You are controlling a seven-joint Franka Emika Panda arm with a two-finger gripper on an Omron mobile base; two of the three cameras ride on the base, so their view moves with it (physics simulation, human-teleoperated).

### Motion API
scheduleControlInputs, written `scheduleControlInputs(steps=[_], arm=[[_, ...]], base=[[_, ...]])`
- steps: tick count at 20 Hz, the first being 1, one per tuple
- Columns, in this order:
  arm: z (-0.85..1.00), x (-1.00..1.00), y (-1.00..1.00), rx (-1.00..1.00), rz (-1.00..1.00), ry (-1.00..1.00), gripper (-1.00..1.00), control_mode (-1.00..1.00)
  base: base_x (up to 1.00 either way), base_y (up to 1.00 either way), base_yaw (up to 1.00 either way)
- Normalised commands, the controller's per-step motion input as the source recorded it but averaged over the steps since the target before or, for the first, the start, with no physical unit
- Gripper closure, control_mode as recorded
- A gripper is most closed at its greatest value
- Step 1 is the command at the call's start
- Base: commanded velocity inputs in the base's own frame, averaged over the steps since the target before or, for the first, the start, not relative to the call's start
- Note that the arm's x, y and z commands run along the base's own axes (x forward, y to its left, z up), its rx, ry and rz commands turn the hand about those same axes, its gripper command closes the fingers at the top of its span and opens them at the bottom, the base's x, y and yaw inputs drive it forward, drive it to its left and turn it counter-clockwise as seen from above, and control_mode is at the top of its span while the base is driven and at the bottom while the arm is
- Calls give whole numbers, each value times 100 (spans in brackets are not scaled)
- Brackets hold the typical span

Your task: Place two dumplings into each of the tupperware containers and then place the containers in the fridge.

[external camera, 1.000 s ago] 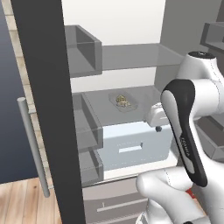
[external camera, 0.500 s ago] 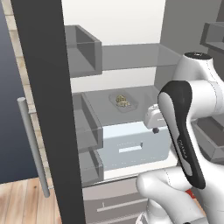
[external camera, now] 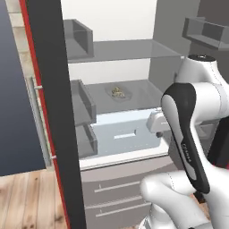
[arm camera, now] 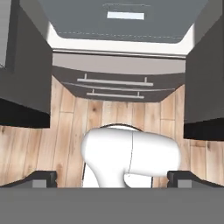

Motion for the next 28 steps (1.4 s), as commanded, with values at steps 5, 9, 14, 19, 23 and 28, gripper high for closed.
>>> scheduleControlInputs(steps=[5, 9, 14, 19, 23, 28], arm=[[0, 0, 0, 0, 0, 0, -100, 100], [0, 0, 0, 0, 0, 0, -100, 100], [0, 0, 0, 0, 0, 0, -100, 100], [0, 0, 0, 0, 0, 0, -100, 100], [0, 0, 0, 0, 0, 0, -100, 100], [0, 0, 0, 0, 0, 0, -100, 100]], base=[[-100, 31, -33], [-100, 44, -73], [-88, 18, -90], [-43, 9, -99], [-39, 2, -97], [-11, 0, -100]])
